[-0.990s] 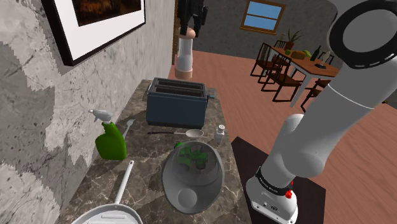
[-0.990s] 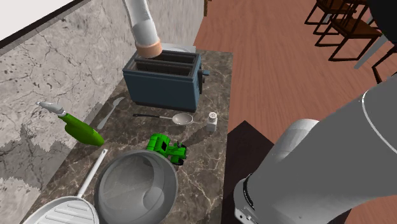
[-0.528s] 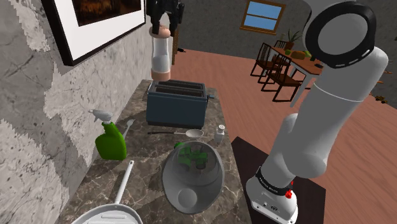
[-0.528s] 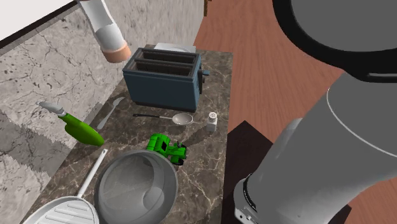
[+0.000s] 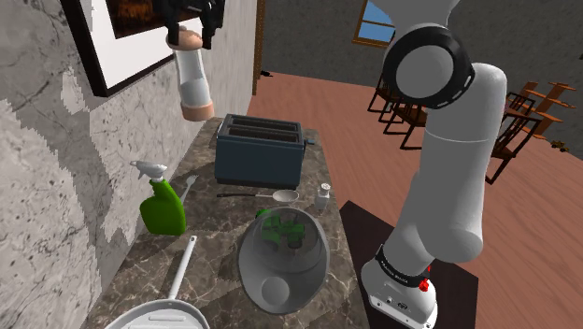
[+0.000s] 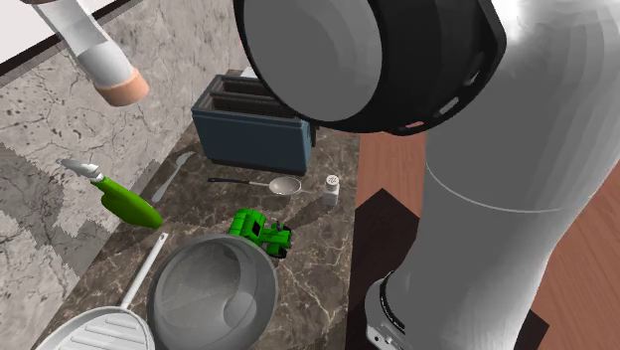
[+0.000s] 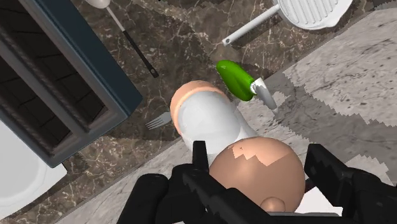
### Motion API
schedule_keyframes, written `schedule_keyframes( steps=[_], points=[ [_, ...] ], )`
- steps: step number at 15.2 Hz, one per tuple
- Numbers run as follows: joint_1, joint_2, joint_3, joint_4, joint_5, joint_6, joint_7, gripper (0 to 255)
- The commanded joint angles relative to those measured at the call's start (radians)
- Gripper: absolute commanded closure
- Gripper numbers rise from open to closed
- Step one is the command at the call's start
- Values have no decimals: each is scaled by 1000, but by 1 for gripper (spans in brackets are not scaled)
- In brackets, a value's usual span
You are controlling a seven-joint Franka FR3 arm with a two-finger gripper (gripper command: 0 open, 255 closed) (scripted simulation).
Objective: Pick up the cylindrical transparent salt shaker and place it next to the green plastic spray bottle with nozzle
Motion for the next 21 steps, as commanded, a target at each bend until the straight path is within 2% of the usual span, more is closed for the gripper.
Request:
schedule_keyframes(
  steps=[1, 4, 9, 21],
  points=[
    [18, 84, 11, 125, 2, -36, 37, 255],
    [25, 16, 9, -29, -5, 50, 24, 255],
    [31, -53, 7, -206, -12, 157, 10, 255],
    [40, -137, 8, -492, -18, 358, -15, 255]
  ],
)
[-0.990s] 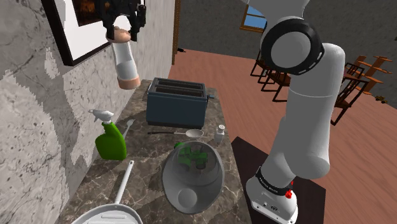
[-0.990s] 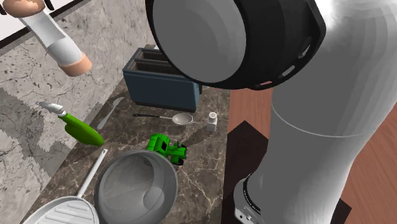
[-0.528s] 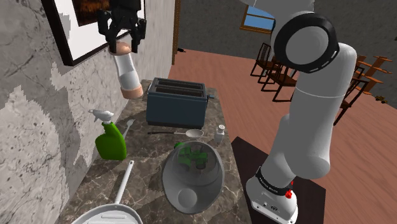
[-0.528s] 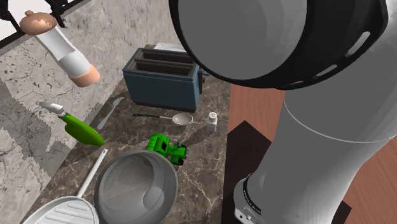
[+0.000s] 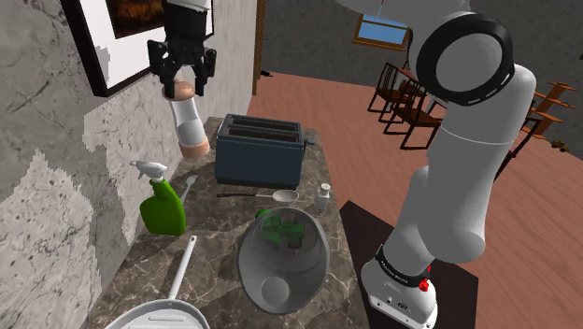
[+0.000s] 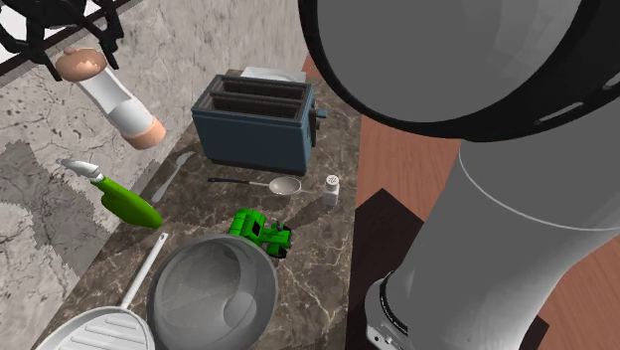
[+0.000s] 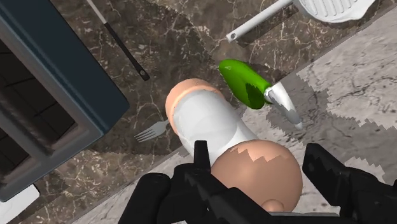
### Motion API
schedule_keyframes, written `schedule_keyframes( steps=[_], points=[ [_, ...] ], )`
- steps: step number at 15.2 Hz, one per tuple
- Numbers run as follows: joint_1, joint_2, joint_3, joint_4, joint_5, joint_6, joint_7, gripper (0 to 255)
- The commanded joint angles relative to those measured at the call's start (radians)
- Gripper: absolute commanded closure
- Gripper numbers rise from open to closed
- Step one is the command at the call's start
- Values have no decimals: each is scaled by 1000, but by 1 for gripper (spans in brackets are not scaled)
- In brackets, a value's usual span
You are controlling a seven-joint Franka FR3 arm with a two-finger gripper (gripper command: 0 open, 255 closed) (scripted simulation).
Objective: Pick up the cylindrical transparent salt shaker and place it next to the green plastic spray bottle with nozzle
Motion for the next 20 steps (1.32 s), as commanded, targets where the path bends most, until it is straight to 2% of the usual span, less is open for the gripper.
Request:
schedule_keyframes(
  steps=[1, 20],
  points=[
    [1, -8, 0, -40, 0, 33, -4, 255],
    [7, -30, 3, -325, 6, 294, -39, 255]
  ],
)
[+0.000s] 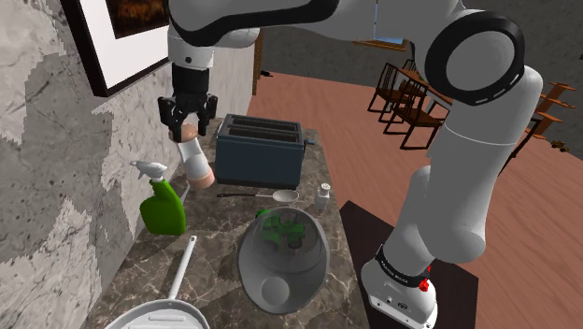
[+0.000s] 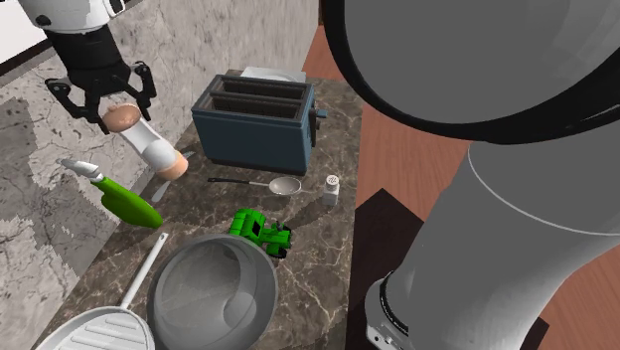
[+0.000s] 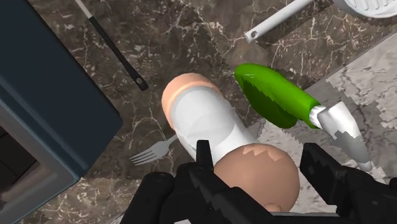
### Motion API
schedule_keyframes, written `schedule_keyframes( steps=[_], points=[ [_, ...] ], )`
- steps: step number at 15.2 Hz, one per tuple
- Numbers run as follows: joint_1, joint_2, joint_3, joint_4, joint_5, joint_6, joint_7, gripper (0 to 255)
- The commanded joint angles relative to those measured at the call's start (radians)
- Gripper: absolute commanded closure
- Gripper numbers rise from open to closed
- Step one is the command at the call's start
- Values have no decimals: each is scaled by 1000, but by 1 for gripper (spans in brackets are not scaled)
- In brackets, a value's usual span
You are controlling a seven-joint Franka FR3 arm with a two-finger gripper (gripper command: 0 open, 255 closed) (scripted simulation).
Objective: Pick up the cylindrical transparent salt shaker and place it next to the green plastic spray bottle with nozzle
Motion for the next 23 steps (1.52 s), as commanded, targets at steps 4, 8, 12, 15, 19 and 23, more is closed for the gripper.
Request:
schedule_keyframes(
  steps=[4, 8, 12, 15, 19, 23],
  points=[
    [0, 8, 1, -56, 4, 64, -10, 255],
    [1, 18, 1, -97, 7, 114, -18, 255],
    [2, 31, 2, -134, 11, 163, -26, 255],
    [2, 42, 3, -159, 15, 200, -33, 255],
    [2, 54, 4, -179, 18, 232, -38, 255],
    [2, 54, 4, -179, 18, 232, -38, 255]
  ],
)
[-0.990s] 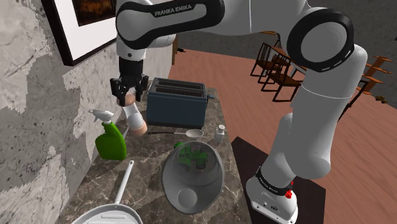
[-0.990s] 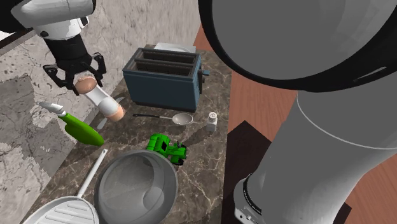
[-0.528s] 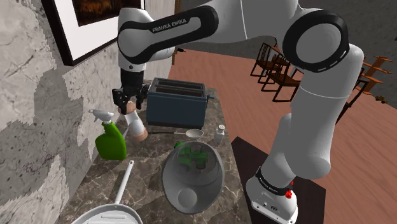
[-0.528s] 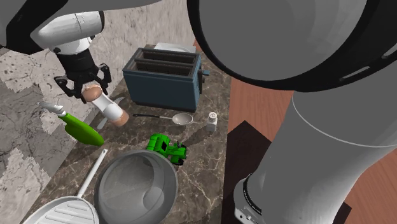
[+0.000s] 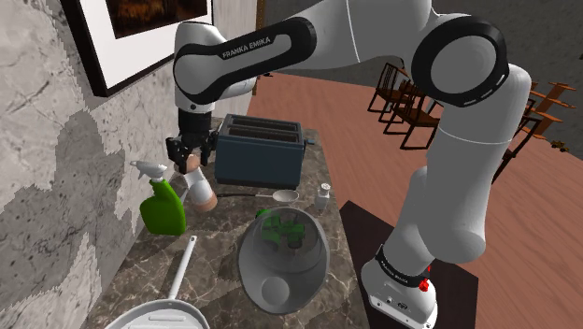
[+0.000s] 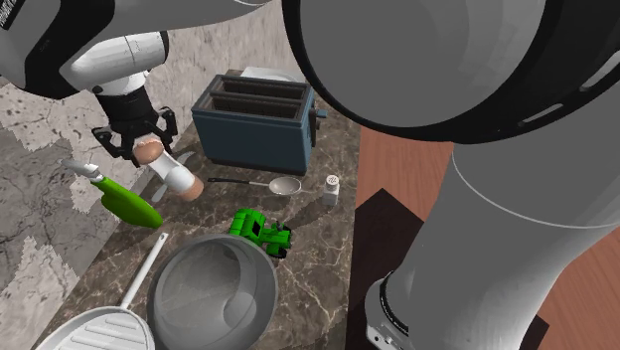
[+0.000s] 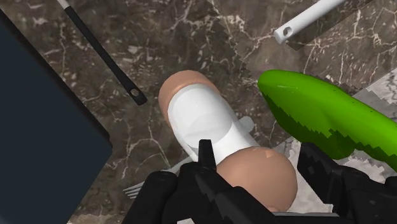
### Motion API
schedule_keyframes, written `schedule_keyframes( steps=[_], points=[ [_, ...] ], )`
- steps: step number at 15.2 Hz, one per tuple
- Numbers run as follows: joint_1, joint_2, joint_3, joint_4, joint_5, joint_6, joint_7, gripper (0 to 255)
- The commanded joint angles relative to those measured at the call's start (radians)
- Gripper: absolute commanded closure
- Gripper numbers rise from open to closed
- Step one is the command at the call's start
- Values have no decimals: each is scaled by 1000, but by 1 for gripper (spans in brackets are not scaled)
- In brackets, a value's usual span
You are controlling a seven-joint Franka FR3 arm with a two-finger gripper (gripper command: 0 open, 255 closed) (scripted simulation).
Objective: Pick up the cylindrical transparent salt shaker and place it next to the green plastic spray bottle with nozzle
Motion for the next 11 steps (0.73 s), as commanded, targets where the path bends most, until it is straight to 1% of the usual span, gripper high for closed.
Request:
schedule_keyframes(
  steps=[1, 2, 3, 8, 11],
  points=[
    [0, 0, 0, 0, 0, 0, 0, 255],
    [0, 0, 0, 0, 0, 0, 0, 255],
    [0, 0, 0, 0, 0, 0, 0, 0],
    [0, 0, 0, 0, 0, 0, 0, 0],
    [-7, -33, -6, 58, -8, -91, 5, 0]
  ],
)
